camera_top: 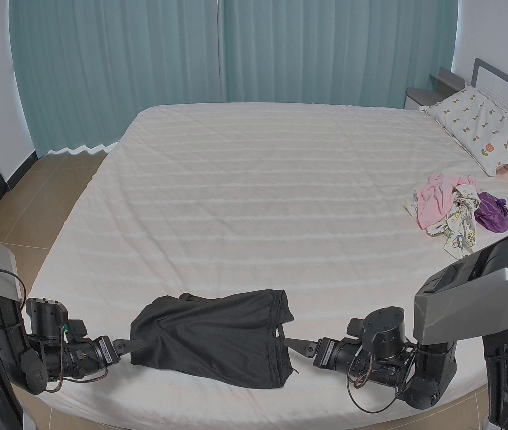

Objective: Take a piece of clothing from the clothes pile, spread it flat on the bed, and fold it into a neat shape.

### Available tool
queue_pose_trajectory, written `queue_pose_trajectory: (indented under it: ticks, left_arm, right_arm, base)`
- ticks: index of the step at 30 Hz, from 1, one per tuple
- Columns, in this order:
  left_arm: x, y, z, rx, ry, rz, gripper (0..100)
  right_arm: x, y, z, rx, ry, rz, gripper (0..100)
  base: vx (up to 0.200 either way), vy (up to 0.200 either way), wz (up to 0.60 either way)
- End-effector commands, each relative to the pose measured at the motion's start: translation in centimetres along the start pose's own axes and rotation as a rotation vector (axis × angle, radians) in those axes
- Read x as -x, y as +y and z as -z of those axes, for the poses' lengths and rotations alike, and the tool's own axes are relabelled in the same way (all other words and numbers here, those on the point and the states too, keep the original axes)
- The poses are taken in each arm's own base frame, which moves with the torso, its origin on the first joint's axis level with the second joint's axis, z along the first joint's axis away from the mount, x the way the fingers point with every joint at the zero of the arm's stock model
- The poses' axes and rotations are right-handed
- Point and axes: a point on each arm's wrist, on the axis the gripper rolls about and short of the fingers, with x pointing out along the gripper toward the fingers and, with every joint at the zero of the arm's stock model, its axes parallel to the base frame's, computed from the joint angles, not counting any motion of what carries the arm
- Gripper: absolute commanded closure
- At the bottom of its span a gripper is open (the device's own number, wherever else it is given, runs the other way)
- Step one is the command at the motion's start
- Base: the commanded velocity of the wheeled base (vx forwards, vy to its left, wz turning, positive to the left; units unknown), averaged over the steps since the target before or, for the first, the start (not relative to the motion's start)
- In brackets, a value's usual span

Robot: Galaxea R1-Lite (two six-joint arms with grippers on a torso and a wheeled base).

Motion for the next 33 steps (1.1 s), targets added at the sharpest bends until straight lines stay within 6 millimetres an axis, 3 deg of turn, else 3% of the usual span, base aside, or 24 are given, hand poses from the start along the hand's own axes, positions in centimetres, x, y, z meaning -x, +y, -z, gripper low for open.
queue_pose_trajectory:
  ticks: [1, 16, 22, 33]
  left_arm:
    - [0.0, 0.5, -0.2, 0.016, -0.009, -0.011, 0]
    - [0.4, 1.5, -0.7, 0.035, -0.036, -0.028, 0]
    - [0.1, 1.8, -0.6, 0.028, -0.028, -0.035, 0]
    - [-0.4, 2.2, -0.4, 0.023, -0.027, -0.037, 0]
  right_arm:
    - [-0.1, 0.2, 0.6, 0.007, 0.018, -0.002, 0]
    - [0.4, 0.2, 1.9, 0.076, 0.060, 0.009, 0]
    - [1.6, -0.8, 1.5, 0.128, 0.047, 0.068, 0]
    - [1.4, -0.9, 1.9, 0.155, 0.065, 0.063, 0]
  base:
    - [0.000, 0.200, 0.00]
    - [0.000, 0.200, 0.00]
    - [0.000, 0.000, 0.00]
    - [0.000, 0.000, 0.00]
